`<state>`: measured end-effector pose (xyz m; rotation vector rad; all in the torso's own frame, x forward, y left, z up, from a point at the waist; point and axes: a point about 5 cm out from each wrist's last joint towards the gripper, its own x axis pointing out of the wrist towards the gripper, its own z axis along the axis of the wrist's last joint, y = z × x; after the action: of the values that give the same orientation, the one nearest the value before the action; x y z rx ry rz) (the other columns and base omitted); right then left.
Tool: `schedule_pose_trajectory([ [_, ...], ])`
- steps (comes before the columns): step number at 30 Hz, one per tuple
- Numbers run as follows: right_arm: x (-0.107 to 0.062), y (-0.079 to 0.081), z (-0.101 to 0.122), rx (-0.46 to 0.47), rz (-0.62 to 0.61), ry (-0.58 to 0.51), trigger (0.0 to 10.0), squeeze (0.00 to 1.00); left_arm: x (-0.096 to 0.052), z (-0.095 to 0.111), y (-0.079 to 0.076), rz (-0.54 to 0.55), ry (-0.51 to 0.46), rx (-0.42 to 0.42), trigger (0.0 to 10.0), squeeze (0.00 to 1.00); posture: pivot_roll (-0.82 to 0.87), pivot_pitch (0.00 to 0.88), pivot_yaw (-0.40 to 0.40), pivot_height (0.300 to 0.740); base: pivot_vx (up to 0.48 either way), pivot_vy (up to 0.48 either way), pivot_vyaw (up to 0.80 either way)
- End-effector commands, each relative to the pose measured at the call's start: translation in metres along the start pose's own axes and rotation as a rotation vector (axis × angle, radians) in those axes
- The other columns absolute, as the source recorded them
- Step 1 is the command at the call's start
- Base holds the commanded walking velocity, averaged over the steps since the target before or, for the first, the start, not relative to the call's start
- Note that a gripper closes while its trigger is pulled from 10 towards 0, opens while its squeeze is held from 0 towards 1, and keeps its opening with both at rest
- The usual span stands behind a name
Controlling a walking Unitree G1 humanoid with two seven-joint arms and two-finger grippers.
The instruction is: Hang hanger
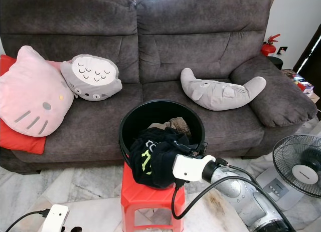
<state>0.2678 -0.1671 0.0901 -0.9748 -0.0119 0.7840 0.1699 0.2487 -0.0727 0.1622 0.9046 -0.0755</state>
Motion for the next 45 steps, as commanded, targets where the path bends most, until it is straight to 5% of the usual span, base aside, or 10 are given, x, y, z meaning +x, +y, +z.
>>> schedule_pose_trajectory([
  [1,0.0,0.002,0.0,0.001,0.01,-0.003,0.0,0.0,-0.001,-0.003,0.002,0.0,0.018,0.011,10.0,0.0,-0.25,0.0,0.012,0.74,0.0,0.0,0.0],
  [9,0.001,-0.001,0.0,0.002,-0.001,0.001,0.0,0.0,-0.001,-0.003,0.002,-0.002,0.02,0.014,10.0,0.0,-0.25,0.0,0.013,0.74,0.0,0.0,0.0],
  [17,0.002,-0.024,0.001,0.071,-0.174,0.027,0.0,0.0,-0.001,-0.003,0.002,0.002,0.019,0.015,10.0,0.0,-0.25,0.0,0.013,0.74,0.0,0.0,0.0],
  [23,0.001,-0.061,0.015,0.191,-0.395,-0.026,0.0,0.0,-0.001,-0.003,0.002,0.002,0.017,0.018,10.0,0.0,-0.25,0.0,0.013,0.74,0.0,0.0,0.0],
  [24,0.0,-0.078,0.024,0.238,-0.481,-0.065,0.0,0.0,-0.001,-0.004,0.002,0.0,0.018,0.019,10.0,0.0,-0.25,0.0,0.014,0.74,0.0,0.0,0.0],
  [33,0.0,-0.125,0.061,0.262,-0.647,-0.213,0.0,0.0,-0.001,-0.004,0.001,-0.001,0.017,0.018,10.0,0.0,-0.25,0.0,0.012,0.74,0.0,0.0,0.0],
  [38,0.003,-0.129,0.074,0.265,-0.643,-0.243,0.0,0.0,-0.001,-0.004,0.001,-0.003,0.017,0.015,10.0,0.0,-0.25,0.0,0.011,0.74,0.0,0.0,0.0],
  [40,0.007,-0.121,0.072,0.292,-0.614,-0.216,10.0,0.0,-0.001,-0.004,0.001,-0.002,0.017,0.012,10.0,0.0,-0.25,0.0,0.007,0.74,0.0,0.0,0.0],
  [45,0.012,-0.103,0.067,0.36,-0.582,-0.155,10.0,0.0,-0.001,-0.004,0.001,-0.001,0.017,0.01,10.0,0.0,-0.25,0.0,0.008,0.74,0.0,0.0,0.0],
])
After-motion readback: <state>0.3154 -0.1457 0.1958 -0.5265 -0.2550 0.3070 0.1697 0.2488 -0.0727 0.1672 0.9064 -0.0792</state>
